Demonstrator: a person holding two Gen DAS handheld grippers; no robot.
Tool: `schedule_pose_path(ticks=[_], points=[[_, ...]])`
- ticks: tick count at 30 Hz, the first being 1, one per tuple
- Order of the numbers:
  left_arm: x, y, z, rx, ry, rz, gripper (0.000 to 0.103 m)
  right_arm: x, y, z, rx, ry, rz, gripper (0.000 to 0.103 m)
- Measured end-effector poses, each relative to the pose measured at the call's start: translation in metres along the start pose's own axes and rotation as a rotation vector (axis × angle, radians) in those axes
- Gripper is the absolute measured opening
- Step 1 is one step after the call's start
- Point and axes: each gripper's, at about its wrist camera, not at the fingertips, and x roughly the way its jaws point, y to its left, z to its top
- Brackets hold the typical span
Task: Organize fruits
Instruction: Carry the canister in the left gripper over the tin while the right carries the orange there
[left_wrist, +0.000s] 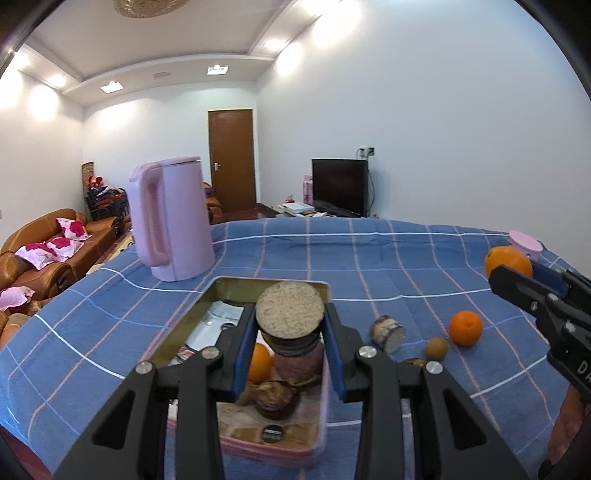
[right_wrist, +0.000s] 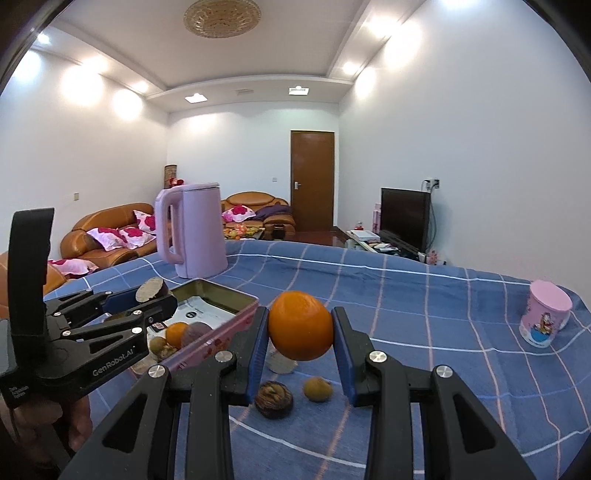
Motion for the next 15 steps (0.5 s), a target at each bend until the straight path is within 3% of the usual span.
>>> schedule_pose_path(ticks=[15], points=[[0.023, 0.058, 0.007, -0.040, 0.044, 0.093, 0.036, 0.037, 0.041, 0.022, -0.062, 0.017, 0.088, 0.036]])
